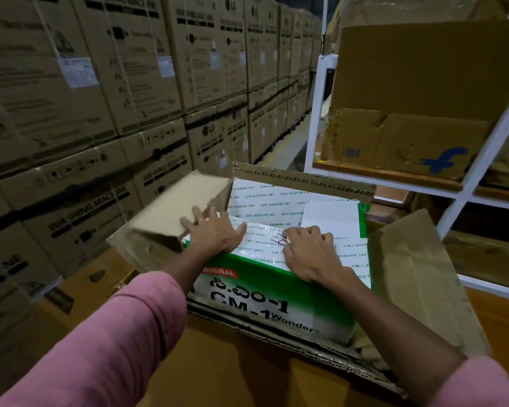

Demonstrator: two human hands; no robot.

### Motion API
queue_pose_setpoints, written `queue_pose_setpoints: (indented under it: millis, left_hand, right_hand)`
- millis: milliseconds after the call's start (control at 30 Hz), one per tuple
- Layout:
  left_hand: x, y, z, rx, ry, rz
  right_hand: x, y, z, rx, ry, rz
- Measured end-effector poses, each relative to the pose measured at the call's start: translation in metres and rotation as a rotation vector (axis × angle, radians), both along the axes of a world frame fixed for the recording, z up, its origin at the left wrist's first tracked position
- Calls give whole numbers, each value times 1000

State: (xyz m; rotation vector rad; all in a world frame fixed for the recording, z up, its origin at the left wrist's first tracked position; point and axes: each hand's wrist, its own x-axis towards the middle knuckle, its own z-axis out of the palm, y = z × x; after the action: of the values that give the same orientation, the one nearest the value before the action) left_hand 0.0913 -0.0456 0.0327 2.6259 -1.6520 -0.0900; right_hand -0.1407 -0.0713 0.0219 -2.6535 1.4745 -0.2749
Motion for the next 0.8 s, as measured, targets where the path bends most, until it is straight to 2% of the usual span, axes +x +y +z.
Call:
queue_pose_setpoints:
  millis: [100,367,500,600,700,767,800]
  left_hand:
    - [8,-5,-2,24,77,-22]
    - [10,1,-9,-13,99,-122]
    - [3,0,1,-127,7,-373]
    - [-5,-1,26,-175,-99,-573]
    - [-13,10,74,-388,-210,-591]
    - [-19,22,110,-547,-202,-591]
    - [-21,27,127,-597,-155,-588]
  right_hand:
    - [3,-3,0,17,-7,-27]
    - [12,-9,-1,-2,41,-164]
    - [15,-5,14,-100,68,-236]
    - [13,-3,49,-187,-90,-240]
    - [9,0,106,-174,-255,-180]
    - [5,4,151,-78,-241,-135]
    - [3,8,172,27,-170,-107]
